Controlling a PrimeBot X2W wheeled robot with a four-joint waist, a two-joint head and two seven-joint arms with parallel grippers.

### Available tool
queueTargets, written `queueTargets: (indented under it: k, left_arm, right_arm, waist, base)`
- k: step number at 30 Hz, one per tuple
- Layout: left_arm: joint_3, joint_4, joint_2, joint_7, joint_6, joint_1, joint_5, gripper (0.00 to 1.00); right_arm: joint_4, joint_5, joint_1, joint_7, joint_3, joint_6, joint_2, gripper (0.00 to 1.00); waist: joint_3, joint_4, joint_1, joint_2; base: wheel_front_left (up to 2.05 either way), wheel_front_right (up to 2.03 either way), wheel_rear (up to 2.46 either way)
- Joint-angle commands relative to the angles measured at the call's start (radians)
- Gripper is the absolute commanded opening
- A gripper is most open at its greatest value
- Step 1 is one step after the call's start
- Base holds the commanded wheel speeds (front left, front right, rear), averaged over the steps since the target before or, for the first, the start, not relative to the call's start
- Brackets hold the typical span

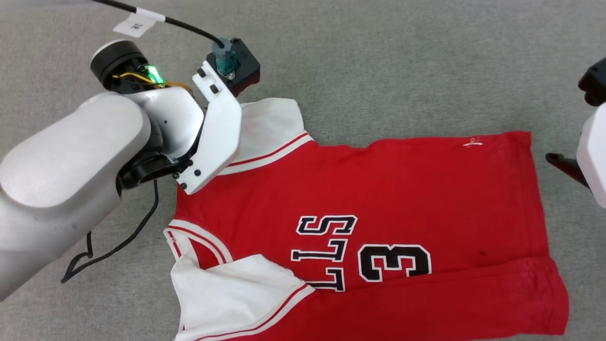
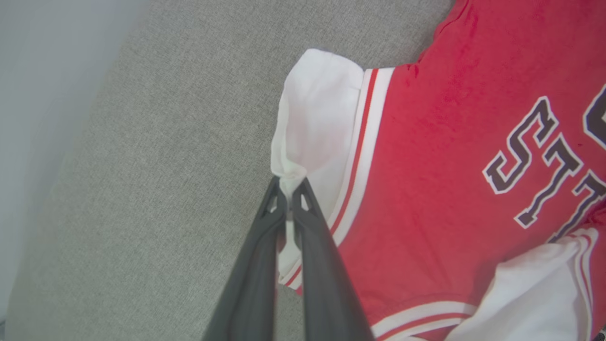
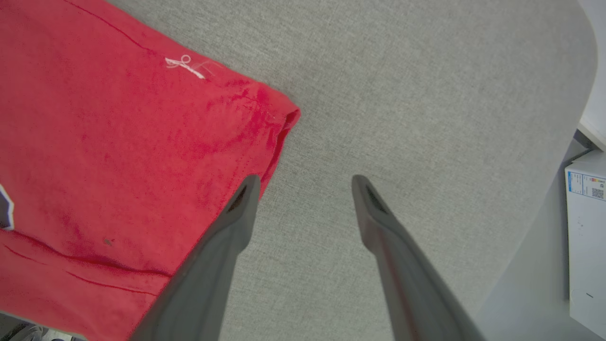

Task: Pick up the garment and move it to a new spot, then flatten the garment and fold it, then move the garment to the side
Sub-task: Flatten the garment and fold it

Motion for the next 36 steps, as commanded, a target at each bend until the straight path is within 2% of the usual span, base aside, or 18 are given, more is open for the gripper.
queueTargets:
  k: [1, 4, 11, 17, 18, 19, 30, 36]
  left_arm:
    - [-0.003, -0.005, -0.004, -0.009, 0.0, -0.014, 0.003, 0.0]
    - [-0.009, -0.012, -0.009, -0.02, 0.0, -0.025, 0.007, 0.0]
    - [-0.021, -0.016, -0.019, -0.048, 0.0, -0.063, 0.01, 0.0]
    - [-0.032, 0.002, -0.024, -0.072, 0.0, -0.077, 0.005, 0.0]
    - [-0.034, 0.006, -0.025, -0.075, 0.0, -0.076, 0.004, 0.0]
    - [-0.037, 0.01, -0.025, -0.081, 0.0, -0.073, 0.004, 0.0]
    - [-0.053, 0.087, -0.031, -0.161, 0.0, 0.012, -0.025, 0.0]
    - [-0.055, 0.103, -0.023, -0.209, 0.0, 0.069, -0.051, 0.0]
  right_arm:
    - [0.028, 0.024, -0.026, 0.036, 0.014, -0.001, 0.026, 1.0]
    - [0.079, 0.035, -0.056, 0.068, 0.024, -0.001, 0.051, 1.0]
    - [0.168, 0.064, -0.055, 0.06, 0.037, -0.001, 0.097, 1.0]
    - [0.194, 0.106, 0.016, 0.054, 0.123, 0.0, 0.112, 1.0]
    - [0.189, 0.112, 0.02, 0.046, 0.136, 0.0, 0.11, 0.43]
    - [0.185, 0.118, 0.02, 0.03, 0.141, 0.001, 0.108, 0.0]
    - [0.155, 0.132, -0.023, -0.157, 0.195, 0.001, 0.054, 0.0]
    - [0.164, 0.162, 0.009, -0.294, 0.217, -0.001, 0.03, 0.0]
  waist:
    - [0.024, 0.019, -0.0001, -0.0001]
    - [0.049, 0.034, -0.0001, -0.0001]
    - [0.106, 0.068, -0.0001, -0.0001]
    - [0.125, 0.078, -0.0001, -0.0001]
    - [0.124, 0.078, -0.0001, -0.0001]
    - [0.12, 0.077, -0.0001, -0.0001]
    - [-0.009, 0.052, -0.0001, -0.0001]
    - [-0.122, 0.048, -0.0001, -0.0001]
  base:
    - [0.0, 0.0, 0.0]
    - [0.0, 0.0, 0.0]
    - [0.0, 0.0, 0.0]
    - [0.0, 0.0, 0.0]
    - [0.0, 0.0, 0.0]
    - [0.0, 0.0, 0.0]
    - [0.0, 0.0, 0.0]
    - [0.0, 0.0, 0.0]
